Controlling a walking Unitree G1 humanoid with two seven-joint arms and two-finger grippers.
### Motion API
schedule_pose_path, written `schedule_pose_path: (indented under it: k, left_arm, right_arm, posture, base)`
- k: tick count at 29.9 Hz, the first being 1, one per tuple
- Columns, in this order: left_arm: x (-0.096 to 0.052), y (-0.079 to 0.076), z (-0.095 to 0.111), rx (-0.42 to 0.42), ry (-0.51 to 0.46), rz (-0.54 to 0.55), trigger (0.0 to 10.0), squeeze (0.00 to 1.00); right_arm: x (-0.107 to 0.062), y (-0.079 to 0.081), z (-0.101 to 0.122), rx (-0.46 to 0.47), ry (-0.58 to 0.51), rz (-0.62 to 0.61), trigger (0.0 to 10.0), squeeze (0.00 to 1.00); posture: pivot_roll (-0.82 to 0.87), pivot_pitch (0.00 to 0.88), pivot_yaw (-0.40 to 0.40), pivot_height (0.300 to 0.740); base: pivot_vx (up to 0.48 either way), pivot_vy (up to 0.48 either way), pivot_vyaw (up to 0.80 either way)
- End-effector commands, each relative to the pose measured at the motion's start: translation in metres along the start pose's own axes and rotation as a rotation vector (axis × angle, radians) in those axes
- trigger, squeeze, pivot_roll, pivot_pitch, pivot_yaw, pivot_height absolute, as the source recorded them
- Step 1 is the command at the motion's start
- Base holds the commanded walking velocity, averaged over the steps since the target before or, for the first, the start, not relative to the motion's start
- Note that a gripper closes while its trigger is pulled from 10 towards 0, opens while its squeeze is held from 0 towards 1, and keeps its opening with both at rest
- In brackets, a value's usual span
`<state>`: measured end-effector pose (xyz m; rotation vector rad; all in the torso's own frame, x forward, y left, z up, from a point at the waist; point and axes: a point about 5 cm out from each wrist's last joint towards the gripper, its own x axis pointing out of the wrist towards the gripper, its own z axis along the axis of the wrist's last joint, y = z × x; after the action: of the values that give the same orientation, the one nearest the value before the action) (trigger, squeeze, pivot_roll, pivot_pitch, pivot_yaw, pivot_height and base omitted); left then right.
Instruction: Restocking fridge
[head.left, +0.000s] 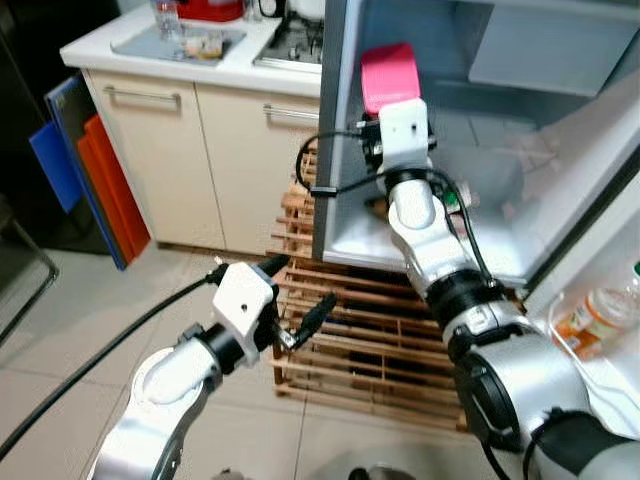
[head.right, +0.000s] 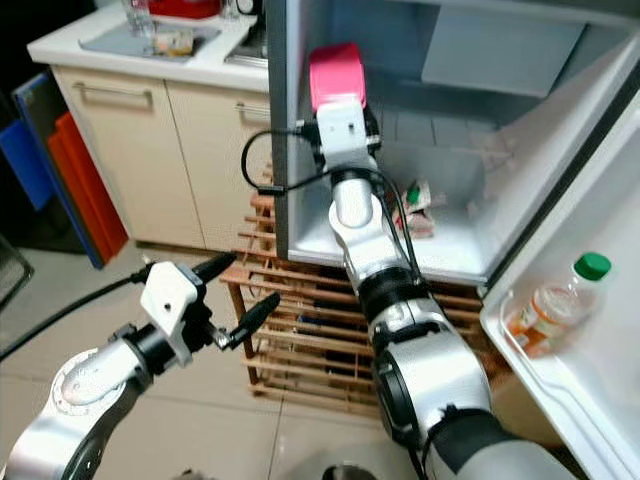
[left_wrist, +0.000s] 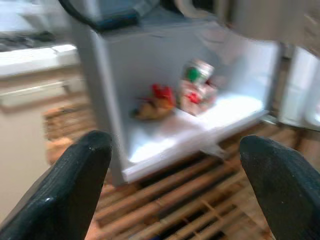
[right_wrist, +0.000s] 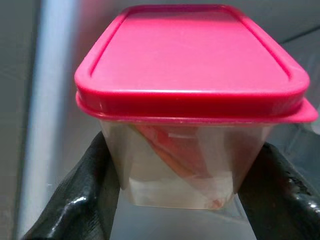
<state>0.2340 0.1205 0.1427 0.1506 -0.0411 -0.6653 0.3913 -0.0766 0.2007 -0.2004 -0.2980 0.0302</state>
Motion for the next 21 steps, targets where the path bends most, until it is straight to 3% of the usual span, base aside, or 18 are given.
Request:
schedule_pose_path:
  k: [1,6,9,10,12,15,19,21]
  left_arm:
    - [0.008,0.012,0.009,0.014,-0.047,0.071,10.0,0.00]
    - [0.016,0.011,0.013,0.010,-0.078,0.061,10.0,0.00]
    - [0.022,0.008,0.010,-0.006,-0.082,0.069,10.0,0.00]
    - [0.022,0.008,0.010,-0.006,-0.082,0.069,10.0,0.00]
    - [0.021,0.005,0.008,-0.027,-0.082,0.070,10.0,0.00]
    - [0.021,0.005,0.006,-0.035,-0.079,0.077,10.0,0.00]
    - [0.014,0.023,-0.005,-0.112,-0.053,0.235,10.0,0.00]
    - [0.014,0.025,-0.006,-0.122,-0.057,0.262,10.0,0.00]
  right_arm:
    - [-0.013,-0.005,-0.002,0.032,-0.054,-0.030,0.0,0.00]
    - [-0.040,-0.014,-0.012,0.039,-0.073,-0.037,0.0,0.00]
    - [-0.069,-0.032,-0.025,0.022,-0.041,-0.047,0.0,0.00]
    - [-0.069,-0.032,-0.025,0.022,-0.041,-0.047,0.0,0.00]
    - [-0.092,-0.049,-0.031,-0.002,-0.019,-0.054,0.0,0.00]
    - [-0.103,-0.057,-0.033,-0.017,-0.009,-0.055,0.0,0.00]
    - [-0.148,-0.087,-0.047,-0.068,0.066,-0.102,0.0,0.00]
    - [-0.154,-0.092,-0.048,-0.060,0.074,-0.121,0.0,0.00]
  posture:
    - [0.03,0.000,-0.065,0.740]
    - [-0.02,0.000,-0.072,0.740]
    - [-0.06,0.000,-0.067,0.740]
    - [-0.06,0.000,-0.067,0.740]
    - [-0.09,0.000,-0.056,0.740]
    - [-0.11,0.000,-0.048,0.740]
    - [-0.13,0.000,-0.036,0.740]
    - [-0.13,0.000,-0.037,0.740]
  base:
    - [0.000,0.000,0.00]
    - [0.000,0.000,0.00]
    - [0.000,0.000,0.00]
    - [0.000,0.000,0.00]
    - [0.000,0.000,0.00]
    - [0.000,0.000,0.00]
    - [0.000,0.000,0.00]
    - [0.000,0.000,0.00]
